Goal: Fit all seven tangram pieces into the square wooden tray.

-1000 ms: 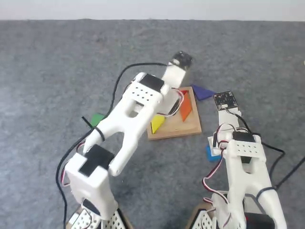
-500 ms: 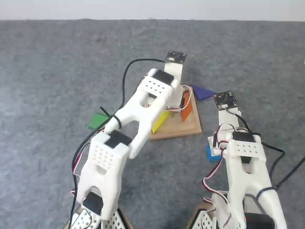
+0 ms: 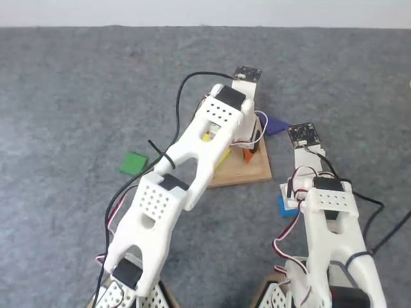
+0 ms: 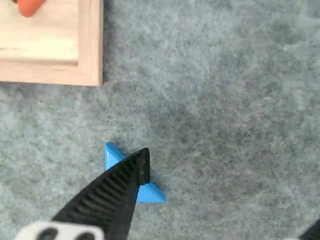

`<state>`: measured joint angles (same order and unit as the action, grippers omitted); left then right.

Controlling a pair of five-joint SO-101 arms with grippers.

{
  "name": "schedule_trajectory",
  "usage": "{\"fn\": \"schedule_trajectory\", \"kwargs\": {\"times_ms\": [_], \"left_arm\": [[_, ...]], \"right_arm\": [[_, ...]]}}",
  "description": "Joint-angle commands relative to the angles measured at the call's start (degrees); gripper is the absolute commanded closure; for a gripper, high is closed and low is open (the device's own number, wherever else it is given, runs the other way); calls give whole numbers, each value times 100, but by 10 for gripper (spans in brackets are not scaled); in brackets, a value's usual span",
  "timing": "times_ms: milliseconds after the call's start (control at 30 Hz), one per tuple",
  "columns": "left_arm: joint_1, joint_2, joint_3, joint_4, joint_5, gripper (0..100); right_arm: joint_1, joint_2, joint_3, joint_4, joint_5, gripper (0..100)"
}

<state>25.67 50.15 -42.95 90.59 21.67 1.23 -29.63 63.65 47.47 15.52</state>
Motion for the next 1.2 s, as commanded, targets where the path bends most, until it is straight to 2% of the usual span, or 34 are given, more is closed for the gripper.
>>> {"fn": "schedule_trajectory", "kwargs": {"times_ms": [0, 233, 333, 600, 767, 900, 1033, 1167], "left_arm": [[123, -53, -303, 26, -70, 783], [237, 290, -303, -185, -105, 784], [202, 281, -330, -158, -475, 785], [-105, -343, -1420, 967, -1248, 786], [-1143, -949, -1297, 1011, -1618, 786], [-2295, -1574, -338, 1011, -1679, 786], [-3253, -2171, 1077, 941, -2523, 786], [-4018, -2892, 2457, 457, -3305, 786]], "right_arm": [[57, -189, -35, -40, -9, 491], [57, -189, -35, -40, -9, 491], [57, -189, -35, -48, -9, 491], [57, -180, -35, -57, -9, 491], [57, -180, -35, -48, -9, 491], [57, -180, -35, -48, -9, 491], [57, -189, -35, -57, -9, 491], [57, -189, -35, -57, -9, 491]]}}
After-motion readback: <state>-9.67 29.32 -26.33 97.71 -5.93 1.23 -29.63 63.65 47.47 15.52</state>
